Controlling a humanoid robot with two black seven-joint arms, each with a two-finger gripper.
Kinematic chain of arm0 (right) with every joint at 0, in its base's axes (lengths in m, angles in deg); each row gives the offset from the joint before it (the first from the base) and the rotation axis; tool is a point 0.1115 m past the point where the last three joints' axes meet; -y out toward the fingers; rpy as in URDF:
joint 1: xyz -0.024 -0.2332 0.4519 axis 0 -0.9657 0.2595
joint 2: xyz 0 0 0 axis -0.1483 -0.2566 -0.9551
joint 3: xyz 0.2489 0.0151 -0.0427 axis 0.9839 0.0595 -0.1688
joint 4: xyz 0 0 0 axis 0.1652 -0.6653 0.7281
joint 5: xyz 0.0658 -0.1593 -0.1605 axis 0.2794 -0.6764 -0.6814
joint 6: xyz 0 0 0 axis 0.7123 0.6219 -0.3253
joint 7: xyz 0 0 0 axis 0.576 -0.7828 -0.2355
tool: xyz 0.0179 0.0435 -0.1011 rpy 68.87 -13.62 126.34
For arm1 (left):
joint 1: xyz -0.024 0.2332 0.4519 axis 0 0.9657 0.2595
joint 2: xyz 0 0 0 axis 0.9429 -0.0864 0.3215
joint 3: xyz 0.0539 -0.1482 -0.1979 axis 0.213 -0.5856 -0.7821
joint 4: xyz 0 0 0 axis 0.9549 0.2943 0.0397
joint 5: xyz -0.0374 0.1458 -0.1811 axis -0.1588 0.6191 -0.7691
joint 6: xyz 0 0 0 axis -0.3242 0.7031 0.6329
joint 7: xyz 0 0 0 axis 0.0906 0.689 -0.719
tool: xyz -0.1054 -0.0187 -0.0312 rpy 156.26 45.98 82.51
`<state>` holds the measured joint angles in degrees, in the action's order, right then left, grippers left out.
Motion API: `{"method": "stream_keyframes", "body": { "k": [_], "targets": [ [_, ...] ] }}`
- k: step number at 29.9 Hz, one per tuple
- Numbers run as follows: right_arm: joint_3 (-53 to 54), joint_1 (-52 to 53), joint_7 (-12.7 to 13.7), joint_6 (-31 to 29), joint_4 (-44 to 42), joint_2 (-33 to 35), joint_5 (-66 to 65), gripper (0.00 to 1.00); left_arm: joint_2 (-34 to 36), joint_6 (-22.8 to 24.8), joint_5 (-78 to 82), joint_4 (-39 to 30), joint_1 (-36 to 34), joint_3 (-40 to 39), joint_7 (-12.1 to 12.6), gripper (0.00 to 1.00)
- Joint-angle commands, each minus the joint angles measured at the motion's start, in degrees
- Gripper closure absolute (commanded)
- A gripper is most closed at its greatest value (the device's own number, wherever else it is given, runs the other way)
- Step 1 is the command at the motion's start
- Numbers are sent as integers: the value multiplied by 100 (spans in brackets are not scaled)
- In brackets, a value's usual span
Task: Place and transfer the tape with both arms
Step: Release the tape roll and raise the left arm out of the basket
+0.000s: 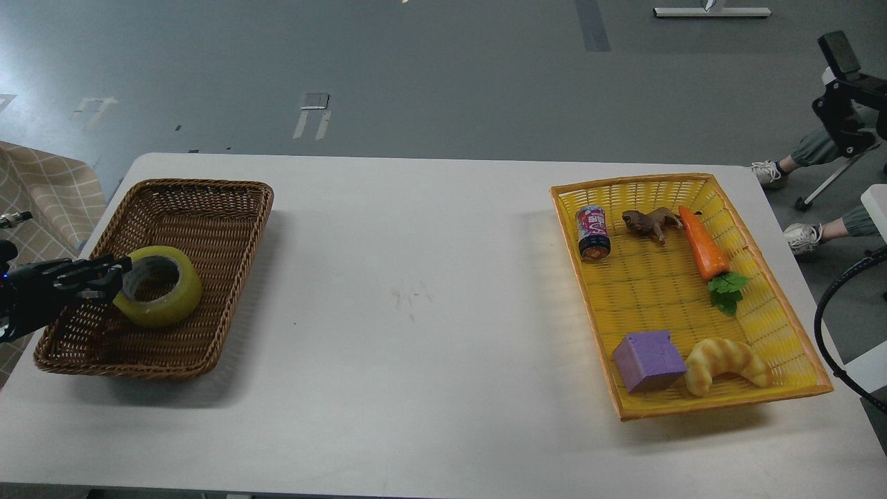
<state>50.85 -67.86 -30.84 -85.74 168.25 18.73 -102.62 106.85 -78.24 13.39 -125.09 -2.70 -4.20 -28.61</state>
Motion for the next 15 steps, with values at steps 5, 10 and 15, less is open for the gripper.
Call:
{"method": "stream_keyframes", "body": {
  "k": [5,10,15],
  "targets": [
    [-5,-25,0,9,-19,0,0,0,-3,-214,-200,52,-18,-3,-5,18],
    [-5,-25,0,9,-28,0,0,0,-12,-328,-507,61,-228,-56,-5,2],
    [-5,1,9,0,-28,0,0,0,-56,-328,-1771,52,-685,-30,-5,2]
  ]
}}
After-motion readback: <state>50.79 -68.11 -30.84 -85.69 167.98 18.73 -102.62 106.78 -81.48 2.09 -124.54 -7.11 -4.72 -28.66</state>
